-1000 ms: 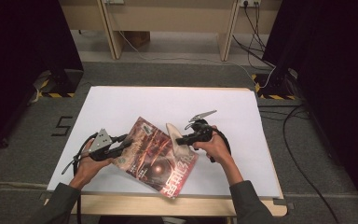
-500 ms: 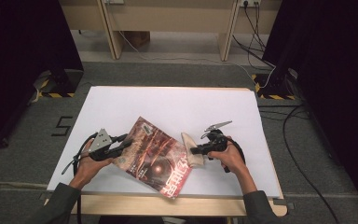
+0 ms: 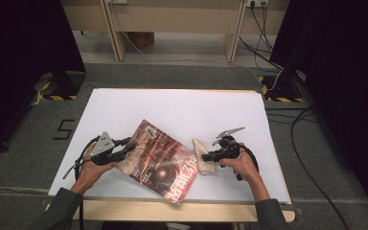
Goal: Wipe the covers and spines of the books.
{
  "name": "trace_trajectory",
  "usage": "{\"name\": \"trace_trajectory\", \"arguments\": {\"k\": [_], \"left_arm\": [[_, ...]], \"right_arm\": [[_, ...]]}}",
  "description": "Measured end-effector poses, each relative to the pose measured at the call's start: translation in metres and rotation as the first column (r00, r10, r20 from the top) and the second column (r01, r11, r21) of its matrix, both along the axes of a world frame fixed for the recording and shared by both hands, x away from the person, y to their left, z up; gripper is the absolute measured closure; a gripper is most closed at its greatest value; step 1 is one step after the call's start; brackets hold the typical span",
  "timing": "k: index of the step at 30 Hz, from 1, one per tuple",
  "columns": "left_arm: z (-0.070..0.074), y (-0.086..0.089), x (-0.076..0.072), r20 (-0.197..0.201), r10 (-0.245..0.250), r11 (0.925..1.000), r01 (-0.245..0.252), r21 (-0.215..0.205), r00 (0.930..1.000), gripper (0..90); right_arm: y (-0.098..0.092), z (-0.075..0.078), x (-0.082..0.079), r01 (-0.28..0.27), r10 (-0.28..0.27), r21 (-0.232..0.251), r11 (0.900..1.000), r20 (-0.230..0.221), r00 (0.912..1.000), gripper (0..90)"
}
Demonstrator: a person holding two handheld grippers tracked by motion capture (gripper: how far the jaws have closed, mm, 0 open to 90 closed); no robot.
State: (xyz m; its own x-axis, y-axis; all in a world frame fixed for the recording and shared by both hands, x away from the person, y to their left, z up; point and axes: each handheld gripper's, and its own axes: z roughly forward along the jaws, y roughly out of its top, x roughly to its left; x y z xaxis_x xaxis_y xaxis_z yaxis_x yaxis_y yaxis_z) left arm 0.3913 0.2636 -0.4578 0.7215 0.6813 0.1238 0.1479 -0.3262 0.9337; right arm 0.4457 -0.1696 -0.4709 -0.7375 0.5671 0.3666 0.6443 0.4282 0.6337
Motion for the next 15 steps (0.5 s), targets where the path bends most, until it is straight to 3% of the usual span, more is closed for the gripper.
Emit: {"name": "trace_trajectory", "arguments": {"k": [4,8,12,15], "left_arm": [[-0.001,0.0,0.0,-0.004,0.001,1.0,-0.001,0.0,1.0,70.1],[-0.001,0.0,0.0,-0.003,0.002,1.0,-0.002,0.0,1.0,70.0],[-0.001,0.0,0.0,-0.005,0.001,1.0,-0.001,0.002,1.0,70.0],[-0.001,0.0,0.001,-0.004,0.002,1.0,-0.002,-0.001,1.0,70.0]], "right_arm": [[-0.012,0.019,-0.002,0.044,-0.046,0.033,0.998,0.048,0.9978,78.7],[-0.031,0.031,0.0,0.124,-0.128,0.039,0.991,0.094,0.9873,78.6],[-0.056,0.033,0.004,0.228,-0.228,0.02,0.974,0.125,0.9656,78.5],[-0.074,0.028,0.007,0.307,-0.303,-0.009,0.952,0.122,0.945,78.5]]}}
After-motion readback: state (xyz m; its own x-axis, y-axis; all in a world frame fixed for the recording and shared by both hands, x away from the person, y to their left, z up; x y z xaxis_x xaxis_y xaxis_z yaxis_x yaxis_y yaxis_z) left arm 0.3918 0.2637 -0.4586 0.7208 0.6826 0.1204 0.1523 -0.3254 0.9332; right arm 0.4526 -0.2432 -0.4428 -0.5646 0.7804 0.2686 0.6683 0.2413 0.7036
